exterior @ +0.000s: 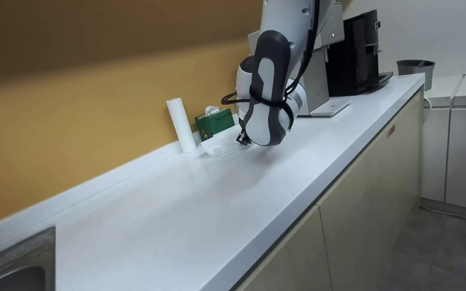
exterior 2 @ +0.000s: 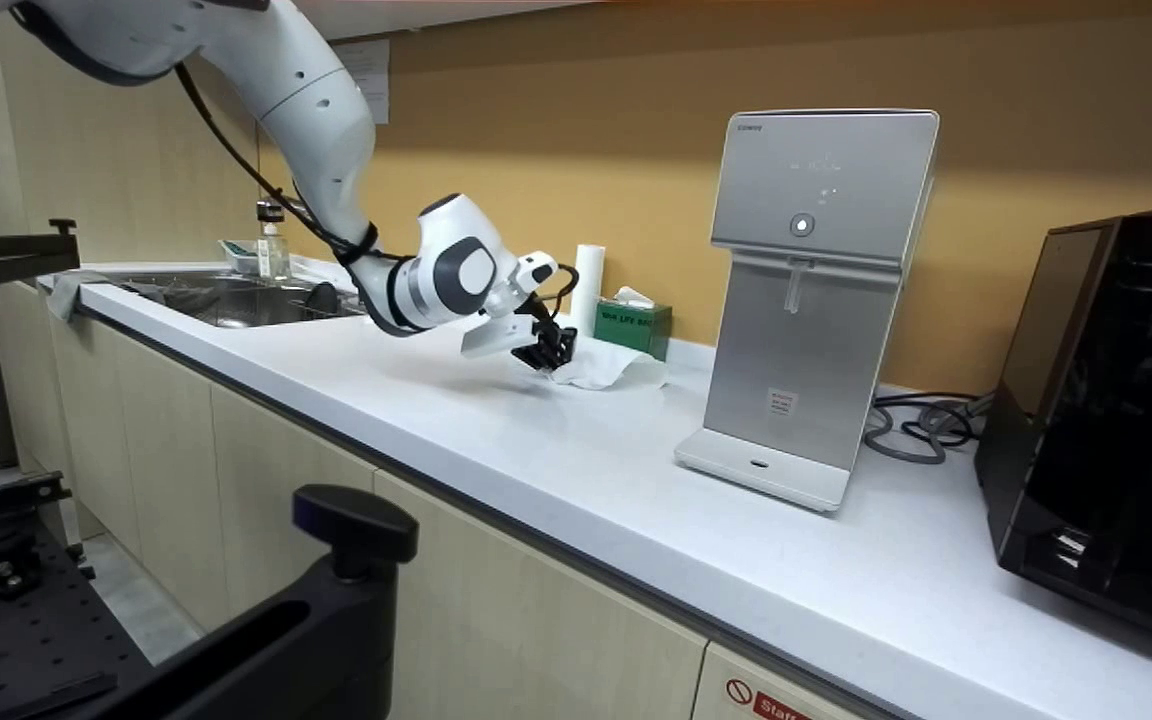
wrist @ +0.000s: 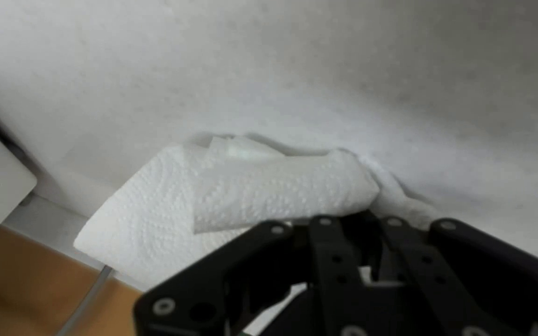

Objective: Wipe the counter with the tissue

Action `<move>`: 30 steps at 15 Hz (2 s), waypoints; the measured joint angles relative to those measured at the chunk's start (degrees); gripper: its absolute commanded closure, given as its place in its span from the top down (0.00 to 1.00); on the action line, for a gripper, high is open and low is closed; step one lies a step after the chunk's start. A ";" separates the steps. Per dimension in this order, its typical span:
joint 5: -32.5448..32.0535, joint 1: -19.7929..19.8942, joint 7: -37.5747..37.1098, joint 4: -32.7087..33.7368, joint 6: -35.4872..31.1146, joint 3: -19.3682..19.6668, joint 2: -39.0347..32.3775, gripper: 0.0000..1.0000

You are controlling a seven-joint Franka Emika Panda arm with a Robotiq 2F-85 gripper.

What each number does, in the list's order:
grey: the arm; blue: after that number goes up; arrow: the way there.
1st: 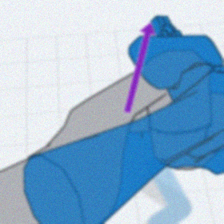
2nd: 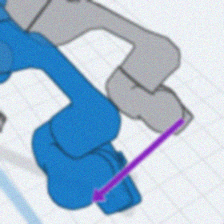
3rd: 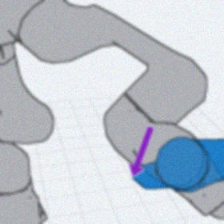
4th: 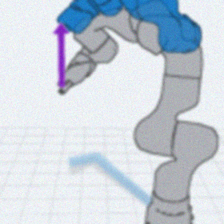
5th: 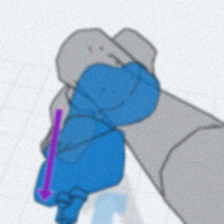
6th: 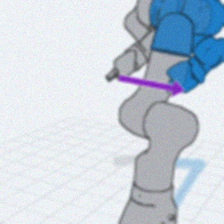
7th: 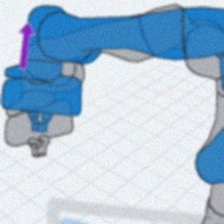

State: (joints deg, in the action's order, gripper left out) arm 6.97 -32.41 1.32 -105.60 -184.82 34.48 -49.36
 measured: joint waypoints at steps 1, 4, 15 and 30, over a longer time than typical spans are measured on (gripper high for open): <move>-1.56 0.82 0.25 -0.69 1.72 -0.70 1.50 0.02; -7.17 3.29 1.05 -4.71 7.82 -3.40 7.69 0.02; -15.52 25.33 11.69 -27.84 38.25 -25.90 36.41 0.02; -10.53 32.55 13.06 -32.15 17.56 -32.81 34.32 0.02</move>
State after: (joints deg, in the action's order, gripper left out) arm -3.56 0.13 14.38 -137.75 -167.26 1.67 -15.03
